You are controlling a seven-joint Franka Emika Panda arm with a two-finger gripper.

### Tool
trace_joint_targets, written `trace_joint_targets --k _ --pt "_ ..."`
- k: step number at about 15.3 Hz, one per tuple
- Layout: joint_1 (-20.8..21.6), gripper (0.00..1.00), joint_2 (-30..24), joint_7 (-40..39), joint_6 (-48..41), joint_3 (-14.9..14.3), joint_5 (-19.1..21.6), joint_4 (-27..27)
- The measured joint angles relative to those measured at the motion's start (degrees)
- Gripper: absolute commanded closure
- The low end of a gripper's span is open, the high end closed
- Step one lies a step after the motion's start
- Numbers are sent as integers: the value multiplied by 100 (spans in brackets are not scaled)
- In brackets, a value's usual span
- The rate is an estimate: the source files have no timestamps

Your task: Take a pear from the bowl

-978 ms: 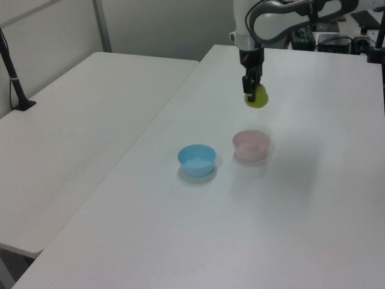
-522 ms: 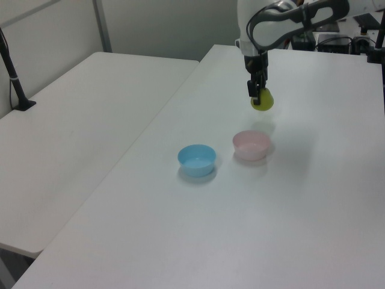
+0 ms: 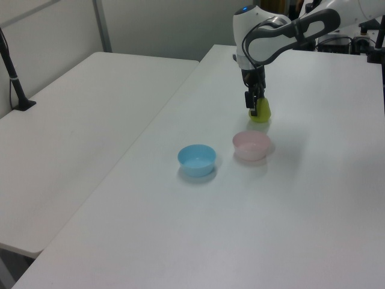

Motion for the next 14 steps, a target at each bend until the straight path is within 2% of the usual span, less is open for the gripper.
trace_joint_targets --k 6,14 --pt "-1 0 -80 0 3 0 0 76" --pt "18 0 -1186 0 -915 8 0 165"
